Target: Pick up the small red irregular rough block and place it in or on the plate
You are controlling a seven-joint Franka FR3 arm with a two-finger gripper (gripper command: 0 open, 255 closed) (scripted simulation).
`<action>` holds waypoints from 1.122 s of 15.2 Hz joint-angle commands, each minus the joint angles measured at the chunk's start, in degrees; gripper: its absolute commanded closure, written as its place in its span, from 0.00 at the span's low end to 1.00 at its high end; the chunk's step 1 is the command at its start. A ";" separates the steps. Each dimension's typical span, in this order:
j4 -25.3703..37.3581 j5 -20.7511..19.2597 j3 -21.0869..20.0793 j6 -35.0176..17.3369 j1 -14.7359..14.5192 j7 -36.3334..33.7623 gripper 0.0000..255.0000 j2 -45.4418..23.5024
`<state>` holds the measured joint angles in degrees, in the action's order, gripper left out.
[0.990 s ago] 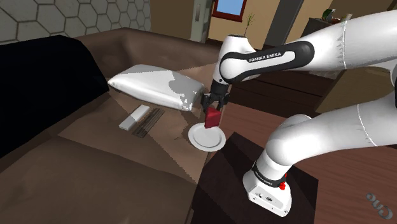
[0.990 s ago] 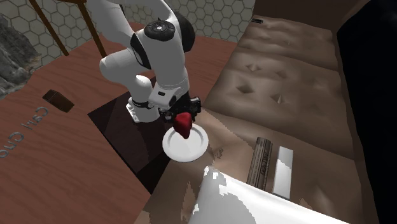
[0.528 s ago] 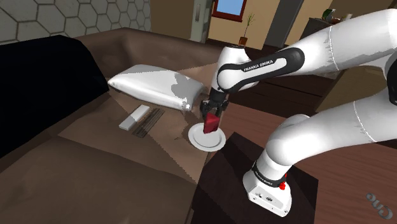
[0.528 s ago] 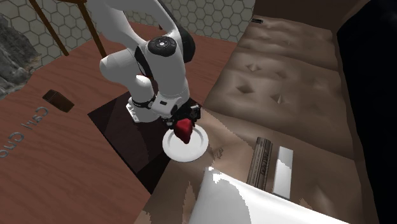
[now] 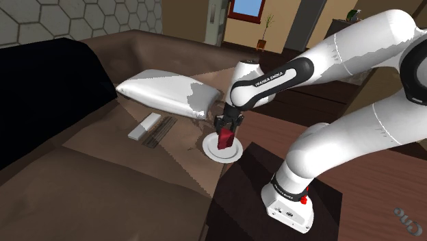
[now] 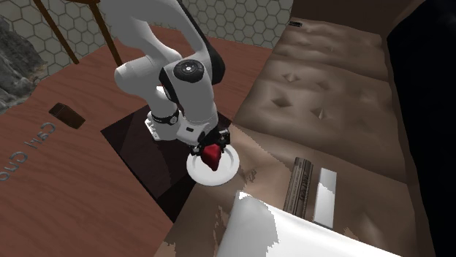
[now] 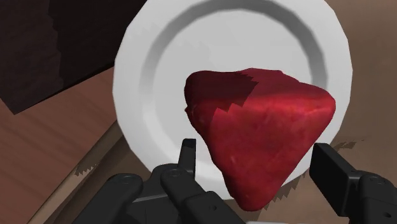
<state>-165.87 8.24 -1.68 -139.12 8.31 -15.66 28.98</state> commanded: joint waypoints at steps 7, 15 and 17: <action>-0.19 0.14 -0.05 -0.86 -0.11 0.02 1.00 -0.59; 1.41 -0.63 0.09 4.79 0.44 -0.35 0.00 3.45; 3.18 -1.19 0.27 9.59 0.85 -0.58 0.00 6.47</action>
<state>-163.74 7.37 -1.49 -132.01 8.93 -16.12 34.22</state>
